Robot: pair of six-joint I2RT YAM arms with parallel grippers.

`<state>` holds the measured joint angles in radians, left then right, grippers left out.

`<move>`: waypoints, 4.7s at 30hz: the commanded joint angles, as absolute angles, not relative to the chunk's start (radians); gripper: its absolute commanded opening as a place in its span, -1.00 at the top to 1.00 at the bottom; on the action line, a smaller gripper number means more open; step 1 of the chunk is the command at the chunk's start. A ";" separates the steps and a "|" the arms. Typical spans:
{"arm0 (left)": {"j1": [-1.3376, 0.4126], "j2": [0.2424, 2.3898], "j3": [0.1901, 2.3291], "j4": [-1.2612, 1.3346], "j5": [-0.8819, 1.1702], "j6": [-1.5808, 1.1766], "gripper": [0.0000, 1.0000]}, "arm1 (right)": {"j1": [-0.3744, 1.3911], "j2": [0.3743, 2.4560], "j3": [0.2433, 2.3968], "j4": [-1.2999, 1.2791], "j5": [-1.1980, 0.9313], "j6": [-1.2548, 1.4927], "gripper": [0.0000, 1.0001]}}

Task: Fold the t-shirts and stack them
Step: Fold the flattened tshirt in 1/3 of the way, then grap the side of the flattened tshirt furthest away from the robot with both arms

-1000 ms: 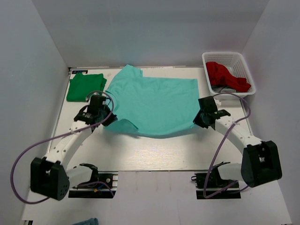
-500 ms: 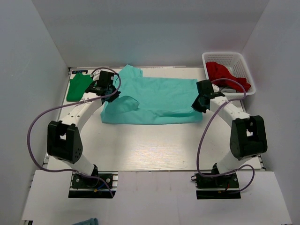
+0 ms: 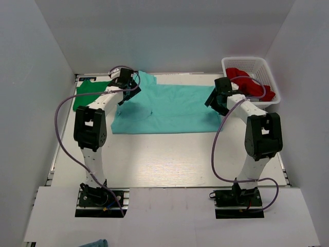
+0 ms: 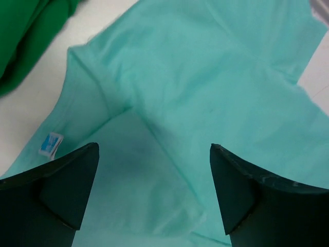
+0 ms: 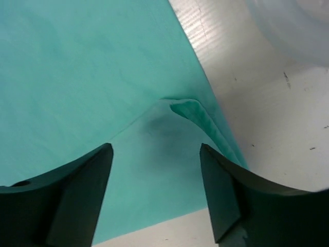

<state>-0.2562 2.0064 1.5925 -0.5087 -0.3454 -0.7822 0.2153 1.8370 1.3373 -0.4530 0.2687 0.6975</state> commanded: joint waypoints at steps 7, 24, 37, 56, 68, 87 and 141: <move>-0.250 1.948 1.665 -0.549 -0.301 -0.741 -0.99 | 0.236 1.662 1.154 -0.290 0.160 0.618 -0.65; -0.262 1.827 1.092 -0.541 -0.175 -0.790 -0.99 | 0.255 1.741 0.912 -0.195 0.084 0.655 -0.76; -0.272 1.151 0.451 -0.577 0.086 -0.836 -0.99 | 0.331 1.157 0.449 -0.238 -0.107 0.710 -0.74; -0.203 1.760 1.412 -0.638 -0.250 -0.698 -0.99 | 0.330 1.498 1.060 -0.267 0.320 0.581 -0.81; -0.175 2.416 2.217 -0.790 -0.308 -0.529 -0.80 | 0.282 1.896 1.448 -0.385 0.351 0.534 -0.81; -0.175 2.503 2.129 -0.712 -0.279 -0.420 0.11 | 0.244 2.008 1.514 -0.423 0.322 0.499 -0.81; -0.193 1.731 1.286 -0.371 -0.121 -0.495 1.00 | 0.278 1.776 1.218 -0.132 0.356 0.445 1.00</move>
<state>-0.1898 1.8465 1.3857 -0.3878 -0.1402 -0.4458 0.2737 1.8374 1.2503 -0.1745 0.3378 0.4561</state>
